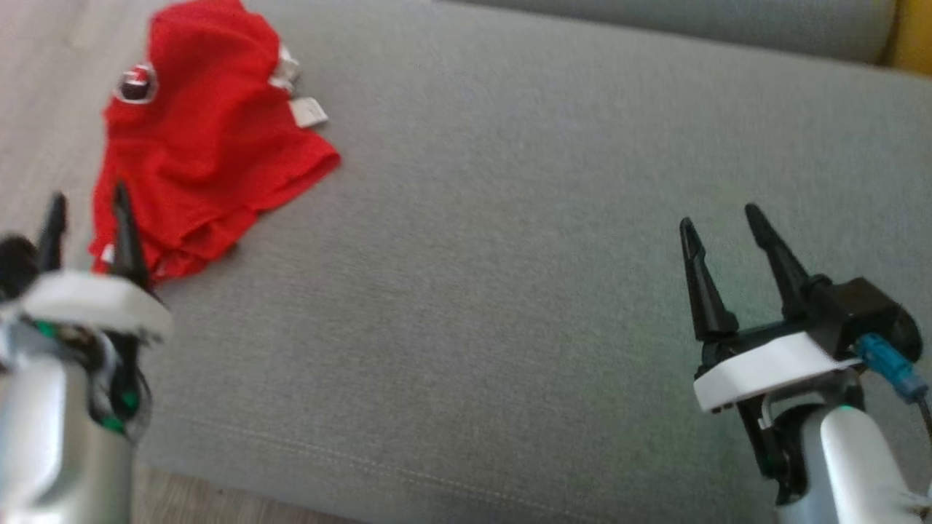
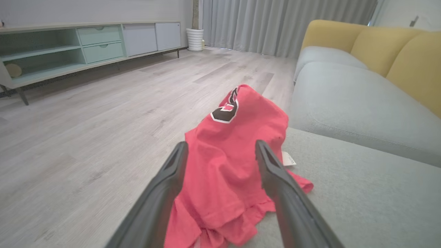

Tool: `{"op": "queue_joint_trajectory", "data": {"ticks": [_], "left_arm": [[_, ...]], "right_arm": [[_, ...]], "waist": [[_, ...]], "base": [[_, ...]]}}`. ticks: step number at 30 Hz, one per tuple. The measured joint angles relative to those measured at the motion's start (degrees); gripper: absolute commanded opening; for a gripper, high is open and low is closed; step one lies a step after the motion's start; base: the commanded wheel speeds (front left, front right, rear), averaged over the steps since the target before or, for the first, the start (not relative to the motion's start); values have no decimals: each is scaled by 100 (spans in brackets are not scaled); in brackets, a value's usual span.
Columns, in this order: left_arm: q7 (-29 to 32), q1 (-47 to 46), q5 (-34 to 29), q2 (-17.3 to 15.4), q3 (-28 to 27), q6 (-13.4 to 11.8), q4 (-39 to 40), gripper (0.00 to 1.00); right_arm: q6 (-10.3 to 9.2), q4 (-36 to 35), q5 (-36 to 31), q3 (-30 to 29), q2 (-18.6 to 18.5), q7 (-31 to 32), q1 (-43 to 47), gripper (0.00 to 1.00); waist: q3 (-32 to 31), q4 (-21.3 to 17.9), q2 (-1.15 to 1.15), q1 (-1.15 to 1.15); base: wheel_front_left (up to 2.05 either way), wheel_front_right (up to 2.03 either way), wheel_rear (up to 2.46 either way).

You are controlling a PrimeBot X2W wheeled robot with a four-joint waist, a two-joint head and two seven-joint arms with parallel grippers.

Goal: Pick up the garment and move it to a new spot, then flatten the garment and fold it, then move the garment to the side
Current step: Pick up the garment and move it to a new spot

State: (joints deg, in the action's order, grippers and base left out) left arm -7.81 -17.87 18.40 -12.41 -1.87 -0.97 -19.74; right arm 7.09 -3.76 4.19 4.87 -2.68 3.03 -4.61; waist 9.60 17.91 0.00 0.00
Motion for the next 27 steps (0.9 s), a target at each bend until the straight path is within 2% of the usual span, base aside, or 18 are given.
{"op": "queue_joint_trajectory", "data": {"ticks": [6,12,18,25,27], "left_arm": [[417,-1133,94,-454,-92,167,-983,100],[881,-2168,60,-901,-37,385,-2056,100],[906,-2979,-164,-1299,126,471,-2945,100],[898,-3615,-350,-1510,352,560,-3821,100],[895,-3714,-374,-1544,427,632,-4041,0]], "right_arm": [[0,-521,-193,-49,-1,225,-138,100],[1,-699,-287,-71,-8,334,-250,100],[1,-773,-338,-4,-9,355,-356,100],[1,-787,-376,14,-11,353,-427,100],[1,-783,-376,14,-11,346,-427,100]], "waist": [[539,-272,0,0],[995,-538,0,1],[1335,-776,0,1],[1550,-1003,0,1],[1561,-1043,0,1]], "base": [[0,0,0],[0,0,0],[0,0,0],[0,0,0],[0,0,0]]}}
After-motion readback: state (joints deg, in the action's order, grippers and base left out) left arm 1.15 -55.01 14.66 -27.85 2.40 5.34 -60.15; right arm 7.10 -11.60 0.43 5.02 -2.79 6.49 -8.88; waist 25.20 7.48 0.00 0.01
